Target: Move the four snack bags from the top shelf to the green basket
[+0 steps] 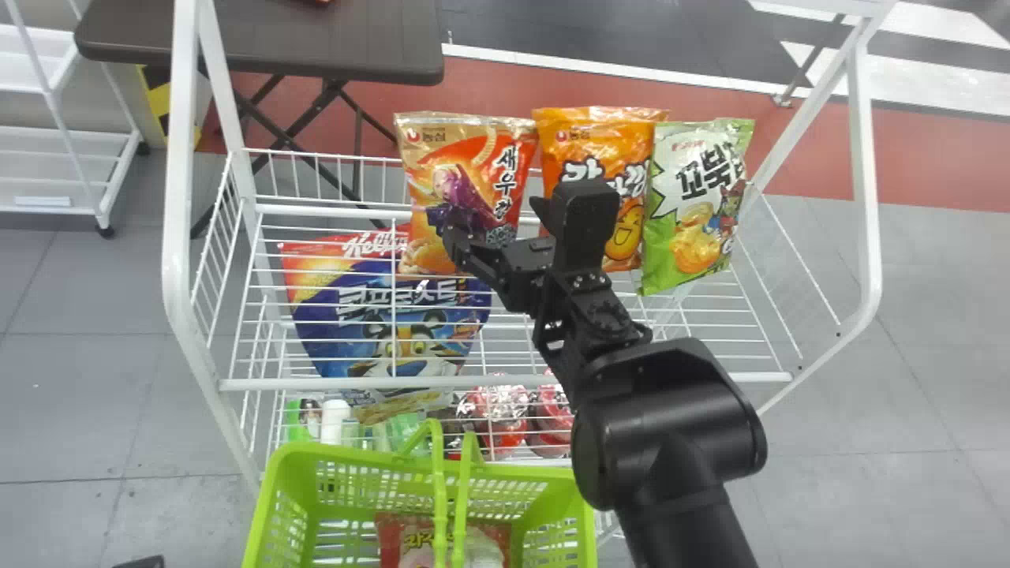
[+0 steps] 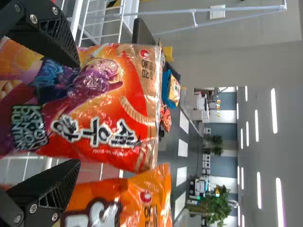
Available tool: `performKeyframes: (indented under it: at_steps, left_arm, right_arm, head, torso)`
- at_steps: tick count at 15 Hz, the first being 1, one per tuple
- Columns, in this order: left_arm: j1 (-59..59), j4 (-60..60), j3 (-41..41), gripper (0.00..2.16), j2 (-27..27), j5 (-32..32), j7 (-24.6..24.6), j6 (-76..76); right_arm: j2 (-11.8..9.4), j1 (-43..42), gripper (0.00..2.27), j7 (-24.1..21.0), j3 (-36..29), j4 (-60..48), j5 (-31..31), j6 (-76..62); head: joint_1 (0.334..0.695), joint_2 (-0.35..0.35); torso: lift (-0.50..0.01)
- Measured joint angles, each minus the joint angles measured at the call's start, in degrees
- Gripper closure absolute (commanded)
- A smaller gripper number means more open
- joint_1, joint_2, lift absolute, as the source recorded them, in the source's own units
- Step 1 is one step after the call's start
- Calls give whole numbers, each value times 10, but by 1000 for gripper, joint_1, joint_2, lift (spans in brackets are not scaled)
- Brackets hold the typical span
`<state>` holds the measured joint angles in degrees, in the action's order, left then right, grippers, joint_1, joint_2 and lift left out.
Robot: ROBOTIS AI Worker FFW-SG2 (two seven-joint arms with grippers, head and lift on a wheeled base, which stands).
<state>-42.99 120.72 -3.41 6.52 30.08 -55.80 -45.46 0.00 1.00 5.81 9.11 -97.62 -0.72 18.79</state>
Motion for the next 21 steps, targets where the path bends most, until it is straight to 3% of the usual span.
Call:
performKeyframes:
  at_steps: [1, 2, 3, 5, 9, 13, 18, 21]
  left_arm:
    - [2, -2, -1, 1335, 1, 1, 0, 0]
    - [4, -3, -2, 1335, 2, 1, 0, 0]
    - [4, -4, -2, 1335, 2, 2, -1, 0]
    - [4, -5, -2, 1335, 2, 3, -2, 0]
    - [0, -1, -2, 1335, 2, 2, -3, 1]
    - [-5, 6, -2, 1335, 2, 1, -4, 1]
    - [-13, 9, 0, 1335, 1, 0, -5, 3]
    - [-14, 9, 0, 1335, -2, -3, -4, 7]
  right_arm:
    - [0, -10, 653, 6, 2, 14, 5, 1]
    - [0, -18, 1534, 17, 3, 23, 7, 4]
    - [0, -24, 2111, 32, 4, 31, 8, 12]
    - [0, -26, 2219, 40, 7, 33, 8, 40]
    - [0, 23, 2216, 40, 10, -33, -2, 47]
    - [-6, 83, 2216, 42, -10, -116, -1, 46]
    - [-28, 232, 2216, 85, -73, -310, 23, 51]
    - [-28, 365, 2216, 110, -138, -430, 67, 70]
  head:
    - [695, -177]
    - [695, -171]
    - [695, -163]
    - [695, -151]
    - [695, -150]
    - [695, -193]
    - [695, -295]
    - [695, -350]
  torso:
    - [0]
    - [0]
    - [0]
    - [0]
    - [0]
    - [0]
    - [0]
    - [0]
